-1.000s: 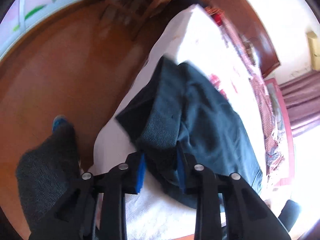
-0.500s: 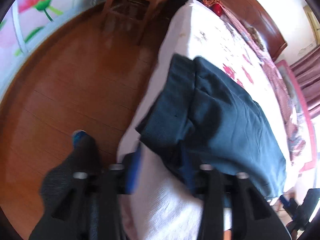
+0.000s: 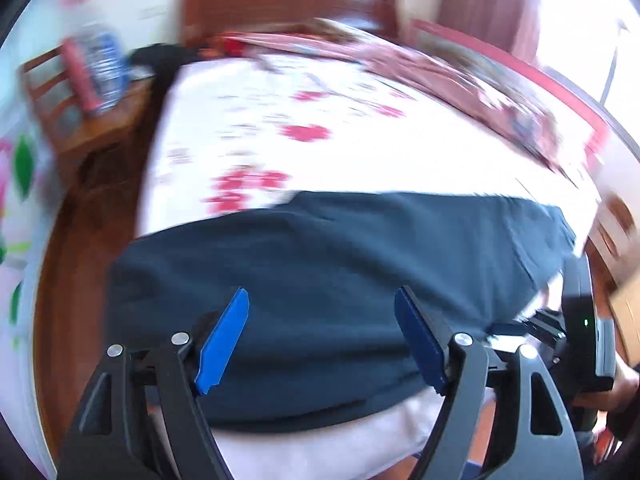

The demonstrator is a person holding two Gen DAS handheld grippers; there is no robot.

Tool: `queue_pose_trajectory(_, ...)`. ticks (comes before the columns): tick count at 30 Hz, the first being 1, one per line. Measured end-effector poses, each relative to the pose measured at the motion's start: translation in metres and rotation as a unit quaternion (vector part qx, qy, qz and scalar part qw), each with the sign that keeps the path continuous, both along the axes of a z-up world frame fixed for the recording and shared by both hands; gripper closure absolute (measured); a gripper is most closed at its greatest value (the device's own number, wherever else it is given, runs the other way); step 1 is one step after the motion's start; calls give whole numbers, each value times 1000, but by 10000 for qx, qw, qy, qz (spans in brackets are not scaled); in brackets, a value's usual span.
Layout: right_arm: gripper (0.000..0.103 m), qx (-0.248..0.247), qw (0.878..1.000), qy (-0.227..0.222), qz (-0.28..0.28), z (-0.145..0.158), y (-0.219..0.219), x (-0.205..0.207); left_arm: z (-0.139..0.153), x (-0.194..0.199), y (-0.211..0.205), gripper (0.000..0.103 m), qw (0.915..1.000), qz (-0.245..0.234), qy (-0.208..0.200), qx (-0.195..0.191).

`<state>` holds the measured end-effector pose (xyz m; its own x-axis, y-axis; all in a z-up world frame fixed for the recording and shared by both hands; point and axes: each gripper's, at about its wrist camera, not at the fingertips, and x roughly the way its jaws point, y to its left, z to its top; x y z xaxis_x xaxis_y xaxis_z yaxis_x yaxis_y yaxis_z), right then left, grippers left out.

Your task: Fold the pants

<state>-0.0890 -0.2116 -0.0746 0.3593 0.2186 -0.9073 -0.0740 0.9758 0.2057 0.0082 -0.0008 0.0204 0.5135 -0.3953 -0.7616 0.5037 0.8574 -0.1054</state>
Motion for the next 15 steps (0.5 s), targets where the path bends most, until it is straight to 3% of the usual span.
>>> queue_pose_trajectory(2, 31, 1048, 9920, -335, -620, 21, -37, -15, -17, -2, -34, 28, 9990, -365, 112, 227)
queue_pose_trajectory(4, 31, 1439, 9811, -566, -1159, 38, -72, -33, -33, -7, -53, 28, 9981, -538, 179, 247)
queue_pose_trajectory(8, 31, 2068, 9464, -951, -2293, 53, -159, -69, -52, -26, -69, 32, 9922, -978, 111, 769)
queue_pose_trajectory(12, 31, 2326, 8845, -1240, -3850, 31, -264, -114, -50, -35, -74, 31, 9910, -965, 28, 923)
queue_pose_trajectory(15, 31, 2632, 8285, -1381, -4746, 8, -331, -133, -61, -35, -73, 31, 9922, -854, 320, 845)
